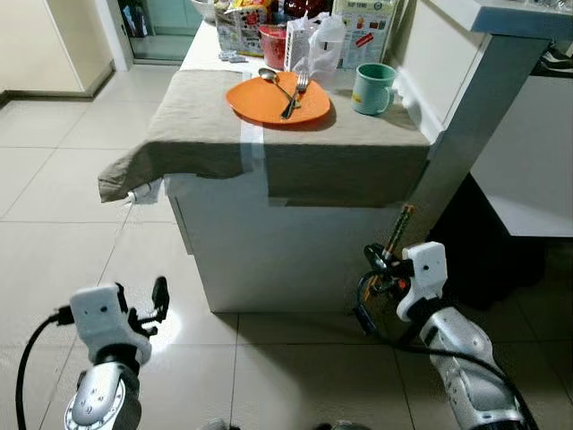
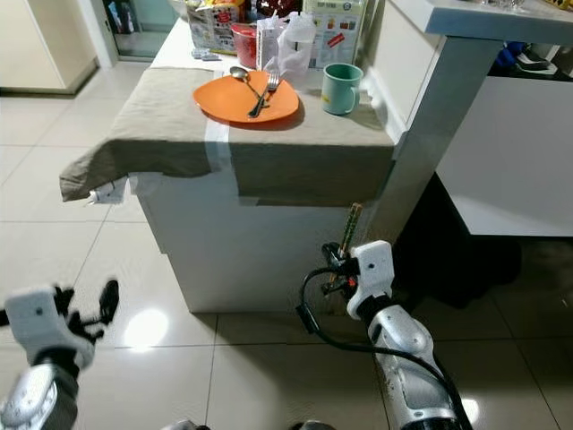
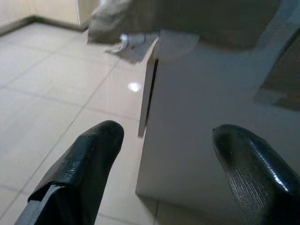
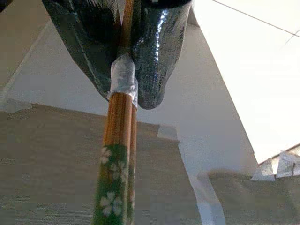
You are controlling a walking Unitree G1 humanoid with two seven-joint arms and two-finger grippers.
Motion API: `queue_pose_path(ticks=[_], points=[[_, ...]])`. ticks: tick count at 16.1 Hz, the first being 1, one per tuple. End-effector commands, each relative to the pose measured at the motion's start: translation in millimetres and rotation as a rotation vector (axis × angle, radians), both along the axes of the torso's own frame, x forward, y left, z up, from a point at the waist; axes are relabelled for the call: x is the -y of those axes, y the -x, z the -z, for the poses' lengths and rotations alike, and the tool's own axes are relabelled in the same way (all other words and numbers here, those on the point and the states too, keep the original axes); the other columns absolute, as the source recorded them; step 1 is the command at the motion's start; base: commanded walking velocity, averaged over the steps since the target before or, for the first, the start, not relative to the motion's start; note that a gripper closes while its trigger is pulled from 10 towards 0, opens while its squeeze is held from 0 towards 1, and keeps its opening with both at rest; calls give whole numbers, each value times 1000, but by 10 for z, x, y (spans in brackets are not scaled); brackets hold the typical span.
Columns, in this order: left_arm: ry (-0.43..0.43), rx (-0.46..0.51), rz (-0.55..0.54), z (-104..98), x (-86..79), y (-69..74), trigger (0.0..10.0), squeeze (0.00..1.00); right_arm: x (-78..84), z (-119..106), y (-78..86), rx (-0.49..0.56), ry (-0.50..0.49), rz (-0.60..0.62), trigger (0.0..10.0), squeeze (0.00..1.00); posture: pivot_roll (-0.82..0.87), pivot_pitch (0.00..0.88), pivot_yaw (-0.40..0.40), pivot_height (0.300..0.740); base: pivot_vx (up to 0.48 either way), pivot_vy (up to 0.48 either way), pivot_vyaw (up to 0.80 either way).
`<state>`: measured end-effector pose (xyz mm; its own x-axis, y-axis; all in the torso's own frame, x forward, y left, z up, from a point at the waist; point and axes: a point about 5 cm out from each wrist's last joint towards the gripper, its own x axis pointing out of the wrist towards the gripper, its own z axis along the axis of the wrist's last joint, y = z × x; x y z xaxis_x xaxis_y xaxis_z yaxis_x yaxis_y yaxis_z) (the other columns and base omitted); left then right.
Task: Setting the table
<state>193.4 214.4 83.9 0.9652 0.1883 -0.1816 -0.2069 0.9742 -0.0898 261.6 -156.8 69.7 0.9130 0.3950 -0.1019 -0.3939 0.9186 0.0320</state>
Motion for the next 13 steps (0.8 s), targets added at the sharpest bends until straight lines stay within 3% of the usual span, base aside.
queue_pose_path(ticks=[1, 8, 9, 12, 13], points=[[15, 7, 15, -35, 47, -12, 10000, 0, 12, -6, 10, 17, 30, 11, 10000, 0, -106, 71, -2, 740, 0, -472, 0], [-17, 20, 8, -90, 26, 14, 10000, 0, -98, -29, -28, 14, 37, -53, 10000, 0, -64, 73, -7, 740, 0, -438, 0], [-19, 26, 12, -116, 4, 41, 10000, 0, -56, -59, -34, 14, 44, -52, 10000, 0, -63, 75, -7, 740, 259, -401, 0], [-73, 15, -13, -215, -310, 162, 10000, 0, 309, -231, -151, 38, 128, -37, 10000, 0, -60, 87, -7, 740, 268, -396, 0], [-83, 15, -8, -230, -324, 163, 10000, 0, 336, -249, -172, 42, 135, -35, 10000, 0, -60, 87, -6, 740, 266, -398, 0]])
